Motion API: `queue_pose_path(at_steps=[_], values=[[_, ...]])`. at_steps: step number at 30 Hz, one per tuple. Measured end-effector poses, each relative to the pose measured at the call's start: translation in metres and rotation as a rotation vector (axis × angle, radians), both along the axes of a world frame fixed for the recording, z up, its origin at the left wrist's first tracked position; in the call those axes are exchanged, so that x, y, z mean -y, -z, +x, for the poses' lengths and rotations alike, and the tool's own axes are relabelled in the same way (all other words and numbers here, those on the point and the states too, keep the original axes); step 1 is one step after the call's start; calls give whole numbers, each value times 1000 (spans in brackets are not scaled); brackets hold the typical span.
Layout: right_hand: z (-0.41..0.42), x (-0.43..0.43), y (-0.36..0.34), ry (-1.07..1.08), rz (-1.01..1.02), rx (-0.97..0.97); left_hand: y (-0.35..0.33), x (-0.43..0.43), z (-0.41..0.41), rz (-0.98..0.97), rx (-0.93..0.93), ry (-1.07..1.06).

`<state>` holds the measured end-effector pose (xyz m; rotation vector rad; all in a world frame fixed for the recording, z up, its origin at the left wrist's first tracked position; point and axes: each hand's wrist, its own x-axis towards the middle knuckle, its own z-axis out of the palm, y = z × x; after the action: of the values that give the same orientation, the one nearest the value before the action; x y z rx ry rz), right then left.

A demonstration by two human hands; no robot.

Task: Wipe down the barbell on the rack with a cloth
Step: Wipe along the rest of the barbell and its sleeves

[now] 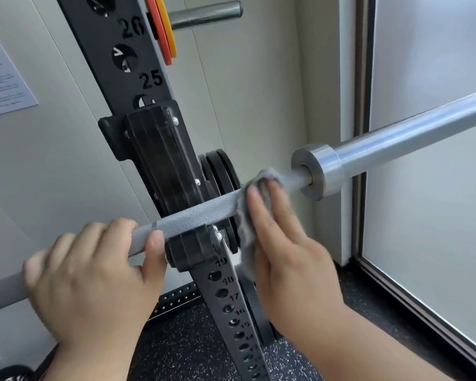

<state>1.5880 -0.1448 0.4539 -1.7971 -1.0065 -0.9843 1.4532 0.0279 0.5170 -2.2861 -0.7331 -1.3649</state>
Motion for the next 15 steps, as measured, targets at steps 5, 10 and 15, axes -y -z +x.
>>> queue_pose_path(at_steps=[5,10,15], values=[[26,26,-1,103,35,-31,-18,6,0,-54,-55,44],[11,11,11,48,-15,-26,-33,4,4,-170,-239,0],[33,26,-1,125,-45,-51,-53,2,8,-283,-468,-139]])
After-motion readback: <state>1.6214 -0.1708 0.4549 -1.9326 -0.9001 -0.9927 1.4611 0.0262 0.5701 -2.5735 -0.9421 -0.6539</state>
